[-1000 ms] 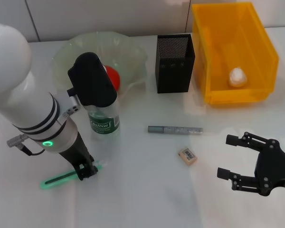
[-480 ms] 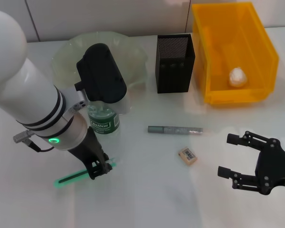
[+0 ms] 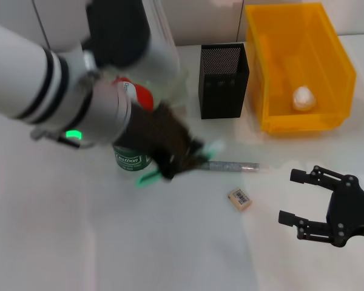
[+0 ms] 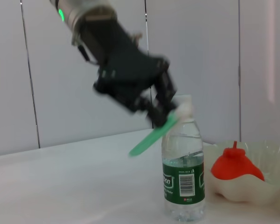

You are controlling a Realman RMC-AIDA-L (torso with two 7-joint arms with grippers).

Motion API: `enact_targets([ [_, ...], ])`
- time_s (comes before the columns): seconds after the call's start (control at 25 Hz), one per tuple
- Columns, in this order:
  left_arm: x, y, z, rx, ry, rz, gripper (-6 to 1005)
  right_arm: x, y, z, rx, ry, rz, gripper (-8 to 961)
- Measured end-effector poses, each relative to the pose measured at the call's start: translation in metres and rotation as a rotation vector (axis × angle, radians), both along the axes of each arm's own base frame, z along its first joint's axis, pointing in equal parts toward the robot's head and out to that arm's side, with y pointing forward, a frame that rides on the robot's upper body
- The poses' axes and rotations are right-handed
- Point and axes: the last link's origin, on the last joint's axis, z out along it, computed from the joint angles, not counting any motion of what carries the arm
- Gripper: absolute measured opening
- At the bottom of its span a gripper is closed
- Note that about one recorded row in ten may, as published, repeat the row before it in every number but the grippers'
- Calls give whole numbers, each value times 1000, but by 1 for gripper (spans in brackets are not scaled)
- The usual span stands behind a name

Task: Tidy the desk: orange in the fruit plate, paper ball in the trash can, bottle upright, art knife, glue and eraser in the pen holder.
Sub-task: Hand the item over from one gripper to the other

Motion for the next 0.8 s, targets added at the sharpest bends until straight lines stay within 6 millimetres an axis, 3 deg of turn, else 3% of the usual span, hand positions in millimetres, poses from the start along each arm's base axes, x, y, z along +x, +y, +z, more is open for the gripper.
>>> enact_targets([
  [0.12,25,3,14,46,-215,-89,186,0,1,0,1,0,1,813],
  [0.32,47,8,18,96,-423,-185,188,-1,2,1,5,2,5,813],
  [0.6,56,24,14,138,-659,-243,190,-3,4,1,5,2,11,813],
  [0.68,56,24,14,138,-659,-243,191,-3,6,1,6,2,13,813],
  [0.8,52,38,-2,175,-776,-252,192,-4,8,1,9,-2,13,813],
])
